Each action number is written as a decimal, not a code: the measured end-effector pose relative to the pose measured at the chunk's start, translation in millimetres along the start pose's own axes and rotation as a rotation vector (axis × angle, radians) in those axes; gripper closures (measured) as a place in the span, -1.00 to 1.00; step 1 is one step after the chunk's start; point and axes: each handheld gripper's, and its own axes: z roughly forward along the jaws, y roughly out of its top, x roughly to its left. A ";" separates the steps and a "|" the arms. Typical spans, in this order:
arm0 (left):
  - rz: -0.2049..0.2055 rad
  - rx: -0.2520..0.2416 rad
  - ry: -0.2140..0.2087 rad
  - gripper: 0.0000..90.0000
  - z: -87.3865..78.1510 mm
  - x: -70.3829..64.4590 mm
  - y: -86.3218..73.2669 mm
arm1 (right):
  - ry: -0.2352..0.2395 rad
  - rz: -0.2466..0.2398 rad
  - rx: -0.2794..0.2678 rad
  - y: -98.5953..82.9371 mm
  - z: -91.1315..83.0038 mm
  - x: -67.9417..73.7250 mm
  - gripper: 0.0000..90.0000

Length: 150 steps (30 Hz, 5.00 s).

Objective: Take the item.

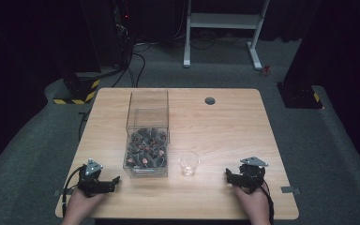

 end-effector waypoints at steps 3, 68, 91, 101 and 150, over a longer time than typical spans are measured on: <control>0.000 0.000 -0.001 -0.95 0.1 0.1 0.0 | 0.000 0.000 0.000 0.0 0.0 0.0 -0.83; 0.000 0.000 -0.001 -0.95 0.1 0.1 0.1 | 0.122 -0.065 -0.081 2.5 -16.5 15.6 -0.69; 0.000 0.000 -0.001 -0.95 0.1 0.1 0.1 | 0.171 -0.100 -0.167 15.1 -30.6 33.0 -0.66; 0.004 0.003 -0.001 -0.95 -0.1 0.4 0.1 | 0.185 -0.123 -0.185 25.7 -38.3 38.1 -0.65; 0.002 0.003 -0.001 -0.95 -0.2 0.2 0.1 | 0.283 -0.228 -0.254 83.3 -50.1 95.9 -0.60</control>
